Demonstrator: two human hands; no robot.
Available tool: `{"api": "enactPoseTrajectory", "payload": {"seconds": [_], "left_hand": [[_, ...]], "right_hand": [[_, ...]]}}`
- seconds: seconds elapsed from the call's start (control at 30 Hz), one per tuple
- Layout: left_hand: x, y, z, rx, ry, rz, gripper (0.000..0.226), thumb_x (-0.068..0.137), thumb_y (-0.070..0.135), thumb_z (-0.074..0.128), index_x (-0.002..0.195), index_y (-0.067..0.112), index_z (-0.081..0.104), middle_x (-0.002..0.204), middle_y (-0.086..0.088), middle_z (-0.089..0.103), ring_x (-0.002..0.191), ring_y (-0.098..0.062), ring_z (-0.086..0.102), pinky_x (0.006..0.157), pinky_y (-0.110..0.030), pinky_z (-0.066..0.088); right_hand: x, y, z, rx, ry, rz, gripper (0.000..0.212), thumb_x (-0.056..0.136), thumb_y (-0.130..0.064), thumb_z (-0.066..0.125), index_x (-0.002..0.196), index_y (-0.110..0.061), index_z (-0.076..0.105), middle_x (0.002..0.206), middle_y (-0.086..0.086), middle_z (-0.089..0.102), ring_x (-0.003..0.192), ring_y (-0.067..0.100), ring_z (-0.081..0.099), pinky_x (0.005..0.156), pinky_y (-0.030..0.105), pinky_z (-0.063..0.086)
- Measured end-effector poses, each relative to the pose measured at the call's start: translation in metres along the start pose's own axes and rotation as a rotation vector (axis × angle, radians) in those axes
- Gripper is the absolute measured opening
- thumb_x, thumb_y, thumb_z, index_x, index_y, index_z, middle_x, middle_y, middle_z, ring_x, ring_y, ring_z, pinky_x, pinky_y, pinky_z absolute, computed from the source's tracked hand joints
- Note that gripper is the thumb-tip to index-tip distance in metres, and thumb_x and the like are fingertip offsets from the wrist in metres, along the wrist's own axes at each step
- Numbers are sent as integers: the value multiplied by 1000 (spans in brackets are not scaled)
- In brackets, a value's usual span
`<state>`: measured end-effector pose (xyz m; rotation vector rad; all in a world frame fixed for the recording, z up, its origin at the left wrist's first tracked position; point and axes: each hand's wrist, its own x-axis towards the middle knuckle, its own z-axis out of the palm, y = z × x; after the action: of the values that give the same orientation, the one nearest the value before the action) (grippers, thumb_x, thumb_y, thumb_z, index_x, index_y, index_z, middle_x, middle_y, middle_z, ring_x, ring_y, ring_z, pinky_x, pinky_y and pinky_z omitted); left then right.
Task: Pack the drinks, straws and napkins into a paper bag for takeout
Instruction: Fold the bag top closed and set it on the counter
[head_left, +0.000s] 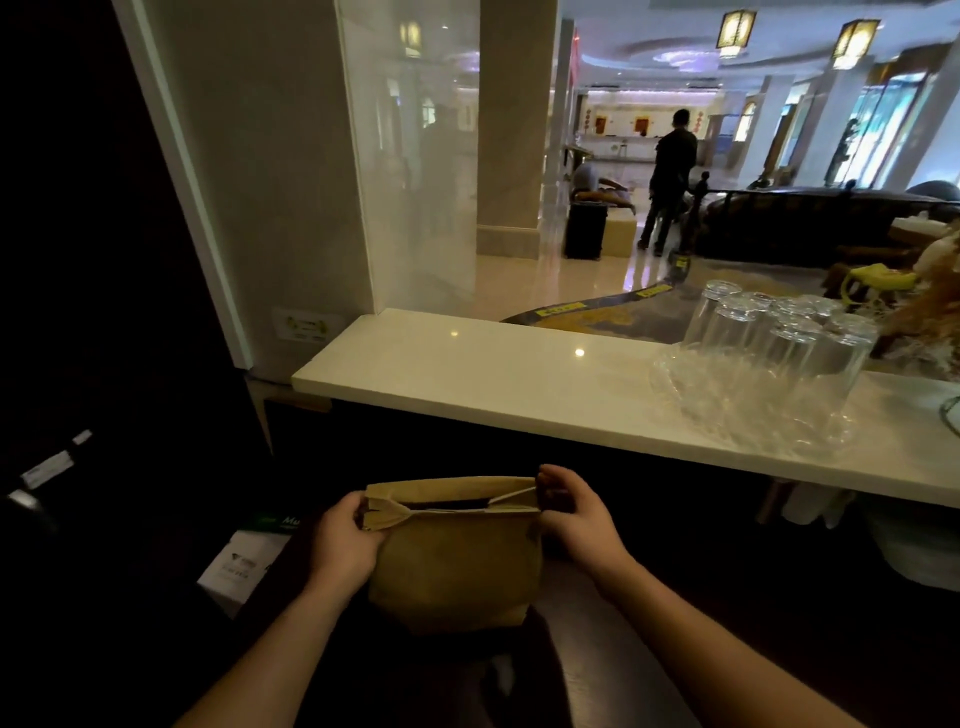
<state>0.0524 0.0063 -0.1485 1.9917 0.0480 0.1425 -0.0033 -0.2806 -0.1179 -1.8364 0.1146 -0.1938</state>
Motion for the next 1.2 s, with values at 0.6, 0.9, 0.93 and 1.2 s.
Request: {"api": "enactPoseTrajectory", "payload": {"seconds": [0.6,0.9,0.93,1.2], "left_hand": [[22,-27,-14,31,-143,137,27,77,10,80,100,19,72,92,3,74,89,-17,68,77,-40,57],[25,-19,-7,27,-138,105,30,77,14,80,91,38,66,83,14,70,84,-9,66,70,-28,51],[24,-18,-6,35,-135,101,31,76,15,80,89,40,66,82,16,69,83,-8,65,69,-27,50],[19,-9,-12,4,-133,39,35,76,15,78,84,44,62,86,12,71,89,-11,67,74,-29,52]], "right_hand": [[37,-78,69,-1356,-304,-620,48,89,-40,54,134,-26,47,120,0,57,109,25,54,83,40,49],[49,-81,72,-1384,-457,-711,52,84,-48,62,129,-26,44,113,1,60,102,25,59,78,39,51],[49,-80,77,-1373,-456,-753,45,89,-44,58,128,-26,44,111,2,59,99,26,60,75,39,50],[56,-84,85,-1190,-331,-696,21,96,-36,47,106,-22,58,100,0,65,92,23,61,68,37,52]]}}
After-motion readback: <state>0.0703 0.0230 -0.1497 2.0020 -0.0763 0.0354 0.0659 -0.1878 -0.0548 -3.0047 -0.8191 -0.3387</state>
